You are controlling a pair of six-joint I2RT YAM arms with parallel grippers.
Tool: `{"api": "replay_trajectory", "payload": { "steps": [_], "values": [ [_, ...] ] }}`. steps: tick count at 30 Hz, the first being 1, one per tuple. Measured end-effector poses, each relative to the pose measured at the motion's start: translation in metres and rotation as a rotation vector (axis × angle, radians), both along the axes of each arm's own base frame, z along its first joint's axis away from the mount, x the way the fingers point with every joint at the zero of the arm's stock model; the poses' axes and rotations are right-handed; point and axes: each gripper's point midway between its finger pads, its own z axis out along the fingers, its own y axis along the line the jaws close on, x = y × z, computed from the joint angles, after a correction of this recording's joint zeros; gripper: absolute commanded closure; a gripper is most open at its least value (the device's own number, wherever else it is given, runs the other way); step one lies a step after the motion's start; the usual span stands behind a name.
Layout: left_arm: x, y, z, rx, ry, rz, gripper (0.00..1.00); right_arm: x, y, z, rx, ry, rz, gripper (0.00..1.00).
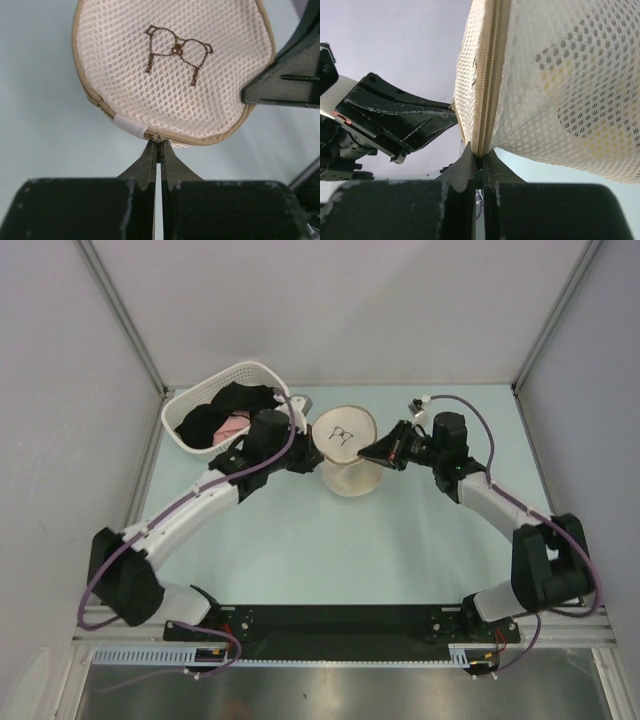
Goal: Place the bra in the laundry bag and zip it closed
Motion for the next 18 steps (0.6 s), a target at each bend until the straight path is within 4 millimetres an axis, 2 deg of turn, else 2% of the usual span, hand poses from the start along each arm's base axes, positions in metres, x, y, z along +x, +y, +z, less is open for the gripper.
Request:
{"api": "replay_trajectory", "payload": {
  "steps": [4, 7, 8, 9, 11, 12, 13, 14, 16, 18],
  "values": [
    [0.032, 0.000, -0.043, 0.060, 0.066, 0.035, 1.00, 0.026, 0.001, -0.046, -0.040, 0.076, -0.005, 1.00],
    [0.043, 0.000, -0.068, 0.090, 0.105, 0.053, 1.00, 0.032, 0.002, -0.075, -0.072, 0.115, 0.004, 0.99],
    [0.045, 0.000, -0.075, 0.099, 0.116, 0.054, 1.00, 0.033, 0.002, -0.081, -0.080, 0.121, 0.007, 0.96],
    [0.046, -0.001, -0.082, 0.107, 0.128, 0.054, 1.00, 0.034, 0.002, -0.087, -0.091, 0.123, 0.009, 0.84],
    [0.048, -0.002, -0.088, 0.114, 0.139, 0.053, 0.92, 0.034, 0.000, -0.091, -0.100, 0.116, 0.010, 0.72],
    [0.048, -0.003, -0.089, 0.115, 0.140, 0.052, 0.83, 0.033, 0.000, -0.092, -0.107, 0.102, 0.014, 0.56],
    [0.049, -0.003, -0.089, 0.117, 0.136, 0.051, 0.65, 0.031, -0.001, -0.094, -0.113, 0.098, 0.016, 0.47],
    [0.050, -0.003, -0.086, 0.116, 0.126, 0.049, 0.57, 0.028, -0.002, -0.097, -0.122, 0.099, 0.021, 0.30],
    [0.051, -0.002, -0.079, 0.113, 0.101, 0.051, 0.45, 0.023, -0.004, -0.101, -0.139, 0.109, 0.027, 0.18],
    [0.049, 0.000, -0.063, 0.095, 0.069, 0.050, 0.39, 0.016, -0.009, -0.102, -0.175, 0.107, 0.029, 0.06]
  ]
}}
